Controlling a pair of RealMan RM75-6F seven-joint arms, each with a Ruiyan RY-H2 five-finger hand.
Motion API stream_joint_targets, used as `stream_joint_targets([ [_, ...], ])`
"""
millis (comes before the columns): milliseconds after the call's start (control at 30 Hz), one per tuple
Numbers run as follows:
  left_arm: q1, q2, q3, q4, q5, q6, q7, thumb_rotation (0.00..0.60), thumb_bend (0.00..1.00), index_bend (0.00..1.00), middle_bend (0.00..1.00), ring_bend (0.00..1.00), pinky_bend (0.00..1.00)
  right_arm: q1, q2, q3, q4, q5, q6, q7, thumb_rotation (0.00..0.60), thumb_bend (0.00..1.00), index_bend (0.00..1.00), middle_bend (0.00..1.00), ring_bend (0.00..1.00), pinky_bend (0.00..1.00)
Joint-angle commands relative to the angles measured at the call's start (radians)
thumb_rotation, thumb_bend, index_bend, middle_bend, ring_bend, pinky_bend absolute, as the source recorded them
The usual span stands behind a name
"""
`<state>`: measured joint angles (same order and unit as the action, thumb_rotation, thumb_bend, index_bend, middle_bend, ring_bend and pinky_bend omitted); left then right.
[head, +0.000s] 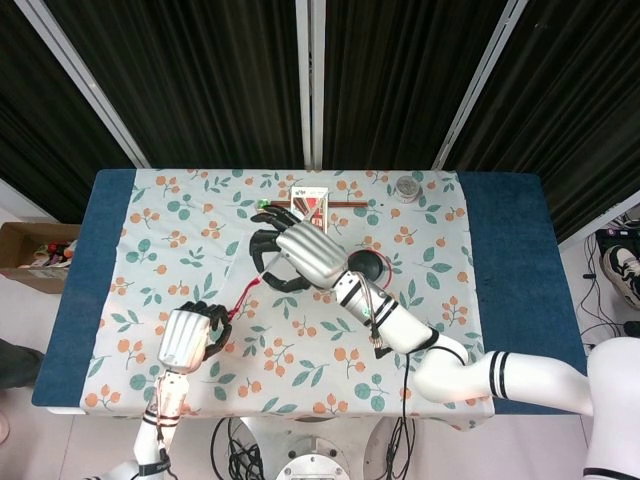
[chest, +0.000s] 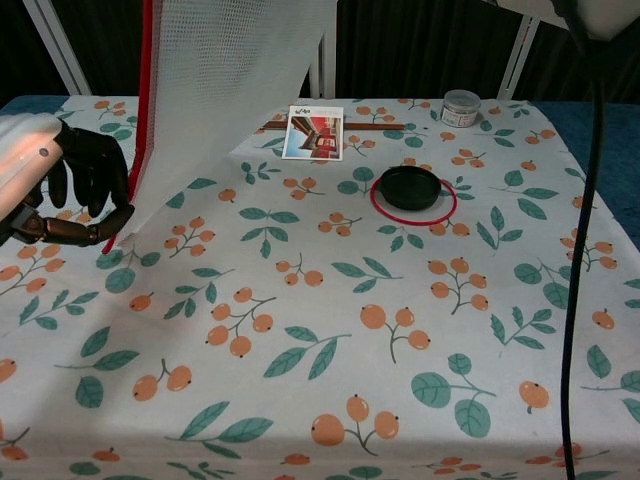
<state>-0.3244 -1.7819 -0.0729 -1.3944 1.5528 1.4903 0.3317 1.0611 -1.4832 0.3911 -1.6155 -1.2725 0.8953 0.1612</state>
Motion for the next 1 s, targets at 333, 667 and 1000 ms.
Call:
stream_joint_targets([
  [333, -0.018, -0.008, -0.03, 0.102, -0.107, -0.122, -0.008, 0.6, 0.38, 0.74, 0.68, 0.6, 0.63, -0.05, 0.06, 0.003, -0.045, -0.058, 0.063, 0.094, 0.6, 0.51, 0.89, 0.38, 0.14, 0.08],
  [667, -0.033, -0.016, -0.064, 0.166, -0.197, -0.199, -0.009, 0.6, 0.38, 0.74, 0.68, 0.6, 0.63, -0.065, 0.088, 0.009, -0.046, -0.082, 0.091, 0.146, 0.6, 0.51, 0.9, 0.39, 0.15, 0.08],
  [1000, -0.036, -0.007, -0.071, 0.161, -0.233, -0.216, 0.019, 0.6, 0.38, 0.74, 0.68, 0.59, 0.63, -0.063, 0.087, 0.004, -0.025, -0.088, 0.094, 0.161, 0.6, 0.51, 0.9, 0.39, 0.15, 0.08],
])
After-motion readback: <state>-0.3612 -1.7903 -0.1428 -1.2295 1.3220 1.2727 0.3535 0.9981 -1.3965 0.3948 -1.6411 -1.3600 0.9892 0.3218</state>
